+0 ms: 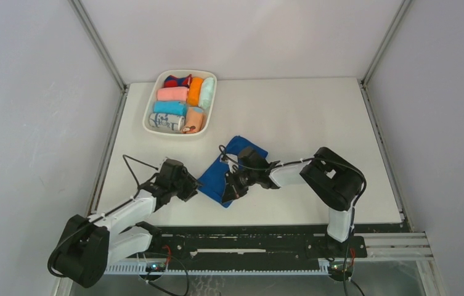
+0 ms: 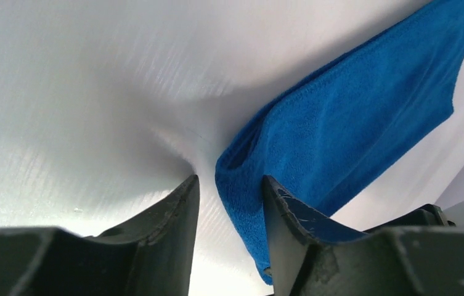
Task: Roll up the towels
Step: Roll the towel at the center of the board.
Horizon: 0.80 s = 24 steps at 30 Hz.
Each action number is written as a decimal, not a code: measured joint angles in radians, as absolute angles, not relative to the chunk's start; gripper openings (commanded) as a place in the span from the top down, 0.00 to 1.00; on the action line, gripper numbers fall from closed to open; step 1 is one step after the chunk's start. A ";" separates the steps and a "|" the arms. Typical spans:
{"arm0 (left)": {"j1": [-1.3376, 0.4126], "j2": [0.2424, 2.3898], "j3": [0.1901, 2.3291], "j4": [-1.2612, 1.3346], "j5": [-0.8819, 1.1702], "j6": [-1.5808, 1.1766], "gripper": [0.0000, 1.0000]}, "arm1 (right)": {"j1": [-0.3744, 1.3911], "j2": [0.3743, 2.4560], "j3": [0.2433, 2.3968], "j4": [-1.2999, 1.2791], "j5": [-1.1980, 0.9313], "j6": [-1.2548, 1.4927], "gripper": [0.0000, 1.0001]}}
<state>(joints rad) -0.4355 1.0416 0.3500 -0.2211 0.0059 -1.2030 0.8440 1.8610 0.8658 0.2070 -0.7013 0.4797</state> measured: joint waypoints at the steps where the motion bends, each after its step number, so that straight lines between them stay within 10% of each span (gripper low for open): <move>1: -0.437 1.056 0.355 -0.216 0.000 -1.202 0.59 | 0.843 1.865 0.863 0.211 -0.706 0.485 1.00; 10: -0.444 1.090 0.364 -0.212 -0.033 -1.203 0.99 | 0.850 1.868 0.859 0.226 -0.701 0.487 0.96; 24: -0.458 1.094 0.481 -0.377 -0.043 -1.189 1.00 | 1.071 1.707 1.018 -0.003 -0.318 0.222 0.53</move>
